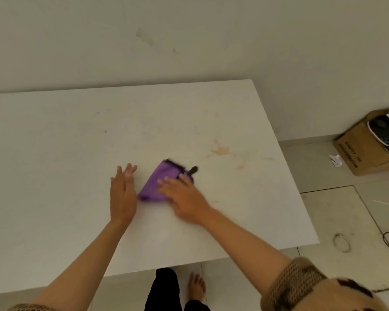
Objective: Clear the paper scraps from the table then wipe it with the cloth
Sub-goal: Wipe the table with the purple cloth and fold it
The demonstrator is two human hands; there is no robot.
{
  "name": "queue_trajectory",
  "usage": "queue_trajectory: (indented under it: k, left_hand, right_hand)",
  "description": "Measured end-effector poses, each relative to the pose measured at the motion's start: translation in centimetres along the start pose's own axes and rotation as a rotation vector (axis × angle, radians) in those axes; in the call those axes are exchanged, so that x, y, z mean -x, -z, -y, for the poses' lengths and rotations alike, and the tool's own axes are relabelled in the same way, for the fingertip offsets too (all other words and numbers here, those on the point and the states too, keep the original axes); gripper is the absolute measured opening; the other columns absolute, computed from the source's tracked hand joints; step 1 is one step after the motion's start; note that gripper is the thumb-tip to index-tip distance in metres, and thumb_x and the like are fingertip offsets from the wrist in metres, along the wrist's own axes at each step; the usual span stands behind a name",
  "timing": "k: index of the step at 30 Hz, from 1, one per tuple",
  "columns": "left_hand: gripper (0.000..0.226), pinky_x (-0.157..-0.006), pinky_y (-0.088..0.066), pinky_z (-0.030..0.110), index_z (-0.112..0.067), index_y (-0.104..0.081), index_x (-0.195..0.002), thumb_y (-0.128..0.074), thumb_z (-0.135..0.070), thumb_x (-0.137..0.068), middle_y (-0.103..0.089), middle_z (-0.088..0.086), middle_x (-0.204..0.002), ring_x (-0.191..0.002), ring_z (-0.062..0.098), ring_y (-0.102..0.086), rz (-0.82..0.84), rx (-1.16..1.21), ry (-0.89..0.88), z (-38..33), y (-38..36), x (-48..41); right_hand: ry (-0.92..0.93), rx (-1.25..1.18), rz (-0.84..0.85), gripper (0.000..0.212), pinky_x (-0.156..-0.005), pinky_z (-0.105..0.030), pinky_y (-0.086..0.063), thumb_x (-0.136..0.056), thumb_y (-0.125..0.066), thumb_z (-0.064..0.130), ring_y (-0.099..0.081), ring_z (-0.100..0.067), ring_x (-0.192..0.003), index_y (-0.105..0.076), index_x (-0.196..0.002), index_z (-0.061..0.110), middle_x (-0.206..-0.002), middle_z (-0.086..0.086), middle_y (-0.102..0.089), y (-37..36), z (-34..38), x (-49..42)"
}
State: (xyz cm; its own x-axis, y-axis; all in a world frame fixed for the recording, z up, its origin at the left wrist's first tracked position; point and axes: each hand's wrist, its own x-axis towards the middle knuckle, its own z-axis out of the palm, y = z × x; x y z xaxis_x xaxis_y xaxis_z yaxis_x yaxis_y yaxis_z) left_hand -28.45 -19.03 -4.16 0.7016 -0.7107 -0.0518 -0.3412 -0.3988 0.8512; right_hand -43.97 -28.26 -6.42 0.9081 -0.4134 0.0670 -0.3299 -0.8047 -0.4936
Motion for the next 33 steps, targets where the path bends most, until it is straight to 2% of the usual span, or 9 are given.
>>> queue_trajectory:
  k: [4,6,9,12,14,19,24,29,33]
  left_hand:
    - [0.037,-0.114,-0.021,0.025,-0.019,-0.052,-0.130,-0.036,-0.032,-0.099,-0.048,-0.005,-0.139,-0.134,-0.001,-0.031,0.058,0.067,-0.156,-2.5,-1.3,1.2]
    - [0.040,-0.110,-0.031,0.027,-0.024,-0.047,-0.134,-0.042,-0.036,-0.097,-0.048,-0.008,-0.139,-0.129,0.001,-0.039,0.190,0.158,-0.114,-4.9,-2.7,1.6]
    - [0.074,-0.118,-0.010,0.034,-0.021,-0.020,-0.148,-0.041,-0.061,-0.089,-0.018,-0.004,-0.155,-0.141,0.005,-0.011,0.410,-0.077,-0.084,-5.4,-5.3,1.8]
    - [0.116,-0.114,0.013,0.033,-0.014,0.012,-0.147,-0.012,-0.090,-0.063,0.018,0.007,-0.155,-0.140,0.015,0.023,0.436,-0.580,-0.188,-2.3,-6.7,2.0]
    - [0.119,-0.114,0.015,0.034,-0.013,0.018,-0.145,-0.003,-0.092,-0.058,0.022,0.010,-0.154,-0.139,0.018,0.026,0.366,-0.644,-0.198,-1.3,-7.4,1.7]
    - [0.119,-0.117,0.005,0.041,-0.010,0.011,-0.147,-0.014,-0.086,-0.059,0.011,0.014,-0.156,-0.144,0.026,0.011,0.249,-0.660,-0.087,-3.0,-9.1,-2.3]
    - [0.120,-0.113,-0.004,0.050,-0.016,0.010,-0.148,-0.025,-0.086,-0.056,0.004,0.024,-0.153,-0.142,0.038,0.000,0.222,-0.735,0.015,-5.7,-12.2,-5.8]
    - [0.095,-0.112,-0.012,0.055,-0.002,-0.018,-0.146,-0.003,-0.072,-0.083,-0.015,0.033,-0.148,-0.139,0.046,-0.015,0.253,-0.694,-0.196,-7.0,-17.6,-4.4]
    - [0.075,-0.109,-0.014,0.050,0.001,-0.032,-0.140,-0.006,-0.052,-0.095,-0.034,0.035,-0.140,-0.130,0.048,-0.035,0.305,-0.732,-0.307,-10.0,-22.9,-2.0]
  right_hand:
    - [-0.180,-0.412,0.010,0.041,-0.118,-0.033,-0.006,-0.091,-0.055,0.030,-0.026,-0.009,-0.139,-0.053,-0.130,0.018,-0.144,0.002,-0.044,4.2,-0.9,-1.7]
    - [-0.222,-0.592,-0.161,0.034,-0.116,-0.025,-0.011,-0.090,-0.060,0.024,-0.029,0.000,-0.134,-0.058,-0.123,0.018,-0.137,0.004,-0.051,5.3,-0.4,-1.2]
    - [-0.404,-0.588,-0.551,0.025,-0.112,-0.029,-0.028,-0.090,-0.052,0.021,-0.039,0.003,-0.127,-0.065,-0.112,0.019,-0.121,0.012,-0.060,5.5,-1.5,1.8]
    - [-0.598,-0.397,-0.768,0.028,-0.115,-0.036,-0.022,-0.093,-0.043,0.019,-0.038,-0.004,-0.129,-0.064,-0.112,0.016,-0.120,0.016,-0.054,5.8,-4.7,6.1]
    - [-0.737,-0.320,-0.817,0.027,-0.117,-0.036,-0.014,-0.096,-0.041,0.012,-0.032,-0.010,-0.134,-0.061,-0.115,0.017,-0.127,0.012,-0.052,6.6,-7.2,8.9]
    - [-1.040,-0.066,-0.739,0.042,-0.116,-0.042,-0.017,-0.094,-0.035,0.010,-0.026,-0.028,-0.138,-0.042,-0.136,0.006,-0.145,-0.011,-0.039,7.9,-12.7,13.8]
    - [-1.152,0.117,-0.538,0.065,-0.118,-0.038,-0.011,-0.094,-0.009,0.038,-0.019,-0.025,-0.142,-0.021,-0.145,0.000,-0.152,-0.016,-0.025,6.7,-13.6,15.1]
    - [-1.134,0.164,-0.522,0.064,-0.119,-0.034,-0.007,-0.094,-0.005,0.039,-0.014,-0.019,-0.144,-0.016,-0.147,0.003,-0.154,-0.011,-0.020,6.8,-13.6,14.9]
    - [-1.133,0.181,-0.532,0.060,-0.118,-0.032,-0.004,-0.096,-0.010,0.035,-0.015,-0.019,-0.143,-0.017,-0.147,0.003,-0.154,-0.012,-0.021,6.6,-13.9,15.0]
